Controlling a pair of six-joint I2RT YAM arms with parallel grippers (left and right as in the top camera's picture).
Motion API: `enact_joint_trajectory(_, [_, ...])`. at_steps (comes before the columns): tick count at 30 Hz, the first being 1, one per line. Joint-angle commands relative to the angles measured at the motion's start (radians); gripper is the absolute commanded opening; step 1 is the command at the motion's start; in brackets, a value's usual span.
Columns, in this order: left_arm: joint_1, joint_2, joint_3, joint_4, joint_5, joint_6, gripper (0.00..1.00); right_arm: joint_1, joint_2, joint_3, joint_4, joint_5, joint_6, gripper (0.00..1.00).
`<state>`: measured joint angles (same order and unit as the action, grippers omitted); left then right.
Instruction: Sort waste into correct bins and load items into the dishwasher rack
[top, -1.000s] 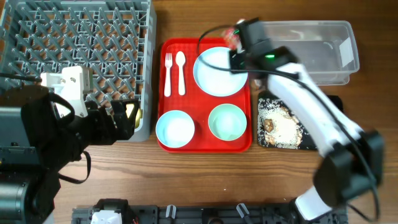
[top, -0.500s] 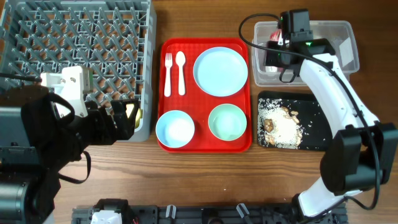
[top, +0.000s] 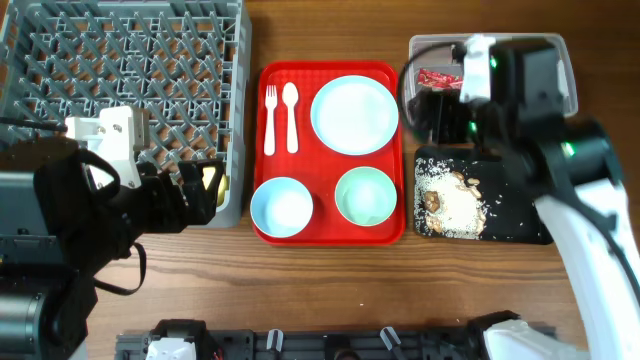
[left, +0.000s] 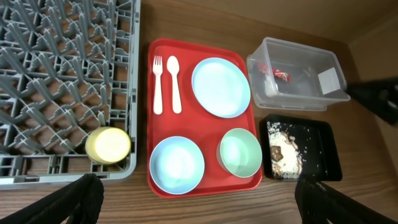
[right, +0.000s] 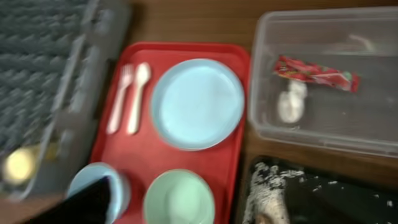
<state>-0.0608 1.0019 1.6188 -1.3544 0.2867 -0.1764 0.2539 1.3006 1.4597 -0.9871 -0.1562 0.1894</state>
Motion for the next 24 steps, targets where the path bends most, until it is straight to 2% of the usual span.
enact_joint_trajectory(1, [-0.003,-0.005,0.005,0.003,0.012,0.019,1.00,0.026,-0.053,0.016,-0.055,-0.182,-0.002,1.00])
enact_joint_trajectory(5, [-0.003,-0.005,0.005,0.003,0.012,0.019,1.00,0.028,-0.063,0.016,-0.092,-0.329,0.045,1.00])
enact_joint_trajectory(7, [-0.003,-0.005,0.005,0.003,0.012,0.019,1.00,0.028,-0.059,0.016,-0.106,-0.330,0.114,1.00])
enact_joint_trajectory(10, [-0.003,-0.005,0.005,0.003,0.012,0.019,1.00,0.018,-0.069,0.016,-0.150,-0.315,0.100,1.00])
enact_joint_trajectory(14, [-0.003,-0.005,0.005,0.003,0.012,0.019,1.00,0.018,-0.142,0.016,-0.105,-0.340,-0.051,1.00])
enact_joint_trajectory(21, [-0.003,-0.005,0.005,0.003,0.012,0.019,1.00,0.018,-0.376,0.015,-0.068,-0.335,-0.303,1.00])
enact_joint_trajectory(24, [-0.003,-0.005,0.005,0.003,0.012,0.019,1.00,0.018,-0.469,-0.003,-0.011,-0.333,-0.459,1.00])
